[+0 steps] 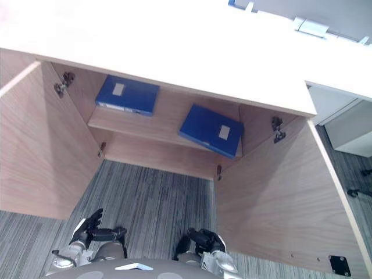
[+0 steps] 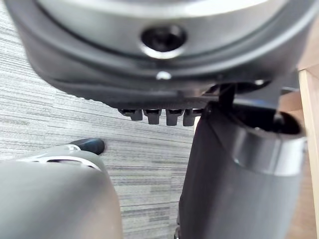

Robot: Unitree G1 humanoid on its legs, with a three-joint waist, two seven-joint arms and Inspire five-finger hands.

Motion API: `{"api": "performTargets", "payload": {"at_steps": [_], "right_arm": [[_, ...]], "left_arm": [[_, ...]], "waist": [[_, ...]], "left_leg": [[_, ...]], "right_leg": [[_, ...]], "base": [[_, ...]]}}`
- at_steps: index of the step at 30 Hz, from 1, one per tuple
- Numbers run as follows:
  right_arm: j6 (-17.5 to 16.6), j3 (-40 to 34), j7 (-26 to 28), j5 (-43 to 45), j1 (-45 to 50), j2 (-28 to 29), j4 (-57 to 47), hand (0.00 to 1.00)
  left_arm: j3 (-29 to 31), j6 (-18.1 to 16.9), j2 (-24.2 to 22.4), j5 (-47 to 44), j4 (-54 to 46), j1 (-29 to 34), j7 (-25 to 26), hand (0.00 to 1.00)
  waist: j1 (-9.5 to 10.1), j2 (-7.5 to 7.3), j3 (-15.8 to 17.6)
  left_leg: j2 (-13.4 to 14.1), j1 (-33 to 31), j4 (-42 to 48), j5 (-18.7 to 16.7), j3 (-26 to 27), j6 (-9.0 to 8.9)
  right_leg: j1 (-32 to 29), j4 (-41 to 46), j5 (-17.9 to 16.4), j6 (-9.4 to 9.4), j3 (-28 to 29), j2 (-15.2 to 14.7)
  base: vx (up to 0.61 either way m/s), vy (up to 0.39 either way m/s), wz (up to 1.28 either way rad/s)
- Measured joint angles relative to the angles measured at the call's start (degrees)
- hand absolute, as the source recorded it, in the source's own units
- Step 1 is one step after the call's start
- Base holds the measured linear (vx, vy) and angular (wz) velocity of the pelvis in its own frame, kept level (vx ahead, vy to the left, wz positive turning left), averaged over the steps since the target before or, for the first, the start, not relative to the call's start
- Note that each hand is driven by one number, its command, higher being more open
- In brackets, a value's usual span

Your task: Walk over to the cabinet, pick up the folder, carry it to the office cabinet, place the folder inside the office cabinet, then close the office cabinet door

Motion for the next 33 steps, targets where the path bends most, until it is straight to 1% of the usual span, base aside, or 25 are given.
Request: {"api": "performTargets", "payload": {"at_steps": [2,4,5,6,9,10,15,16,19,28,30,33], "right_arm": [[0.2,-1.4,-0.1,0.0,0.1,0.2,1.2,1.0],[0.7,-2.1,-0.3,0.1,0.1,0.4,1.8,1.0],[0.8,-2.4,-0.7,0.1,0.1,0.4,2.0,1.0],[0.9,-2.5,-0.8,0.1,0.1,0.5,2.0,1.0],[0.9,-3.1,-1.0,0.1,0.1,0.5,2.1,1.0],[0.9,-3.5,-1.1,0.1,0.0,0.6,2.1,1.0],[1.0,-3.5,-1.2,0.1,-0.1,1.0,2.1,1.0],[0.9,-3.5,-1.3,0.1,-0.2,1.0,2.2,1.0],[1.0,-3.5,-1.8,0.1,-0.9,1.0,3.4,1.0],[1.3,-3.6,-2.5,0.0,-2.2,0.9,5.6,1.0],[1.4,-3.6,-2.6,0.0,-2.3,0.9,5.6,1.0],[1.8,-3.5,-3.1,0.0,-3.0,0.8,5.5,1.0]], "left_arm": [[0.0,0.0,-0.1,-0.2,0.6,0.5,0.3,1.0],[0.0,0.2,-0.1,-0.2,1.0,0.6,0.4,1.0],[0.0,0.4,-0.1,-0.2,1.0,0.8,0.4,1.0],[0.0,0.5,-0.2,-0.2,1.3,0.8,0.4,1.0],[0.0,0.6,-0.3,-0.1,2.6,0.8,0.4,1.0],[0.0,0.6,-0.3,-0.1,3.0,0.8,0.4,1.0],[0.0,0.7,-0.3,0.1,4.5,0.8,1.2,1.0],[0.1,0.7,-0.2,0.1,5.2,0.7,1.6,1.0],[0.1,0.9,-0.3,0.1,7.4,0.6,2.4,1.0],[0.1,1.2,-0.3,0.1,9.9,0.1,2.9,1.0],[0.1,1.3,-0.3,0.1,9.9,0.1,2.9,1.0],[0.0,1.7,-0.3,0.1,9.9,0.0,2.9,1.0]], "waist": [[0.0,-0.03,-0.9],[-0.03,-0.08,-1.1],[-0.02,0.14,-1.3],[-0.02,-0.08,-1.5],[-0.12,0.21,-1.8],[-0.15,0.58,-1.6],[-0.13,0.84,-1.6],[-0.14,0.8,-1.6],[-0.16,0.92,-1.7],[-0.12,1.06,-1.7],[-0.13,1.07,-1.7],[-0.07,1.05,-1.7]], "left_leg": [[-0.3,1.7,-2.0,0.8,0.3,0.06],[-0.6,3.4,-4.2,1.7,0.6,0.24],[-0.8,4.3,-5.9,2.4,1.0,0.32],[-1.1,5.5,-7.7,3.3,1.4,0.45],[-1.7,8.3,-12.3,5.3,1.9,0.7],[-1.9,8.8,-12.5,5.3,1.9,0.71],[-2.6,9.9,-12.7,5.3,2.3,0.76],[-2.7,10.0,-12.7,5.3,2.4,0.76],[-2.7,10.3,-12.7,5.4,2.7,0.8],[-2.8,10.3,-12.8,5.5,2.8,0.96],[-2.9,10.3,-12.8,5.5,3.1,0.96],[-3.0,10.4,-12.7,5.2,4.3,0.97]], "right_leg": [[0.7,0.1,-0.1,0.05,0.1,-0.1],[1.3,0.0,-0.2,-0.02,0.2,-0.2],[1.3,0.0,-0.3,0.0,0.3,-0.3],[1.4,0.1,-0.4,0.15,0.5,-0.4],[1.8,0.1,-0.4,0.48,0.6,-0.6],[2.3,0.1,-0.3,0.58,0.6,-0.8],[3.1,0.0,-0.1,0.98,1.2,-1.4],[3.1,0.0,-0.2,1.8,1.3,-1.5],[3.2,0.0,-0.6,2.71,1.8,-1.6],[3.2,-0.1,-0.4,3.08,2.0,-1.7],[3.2,-0.5,-0.1,3.45,2.2,-1.7],[2.7,-0.9,0.4,3.57,3.7,-1.7]], "base": [[0.08,-0.004,-0.02],[0.05,0.005,-0.06],[0.04,0.015,-0.09],[0.03,0.017,-0.09],[0.04,0.028,-0.05],[0.04,0.034,-0.03],[0.01,0.029,-0.03],[-0.02,0.009,-0.05],[-0.03,-0.007,-0.06],[0.0,0.0,0.0],[0.01,-0.003,-0.06],[0.01,0.006,-0.21]]}}
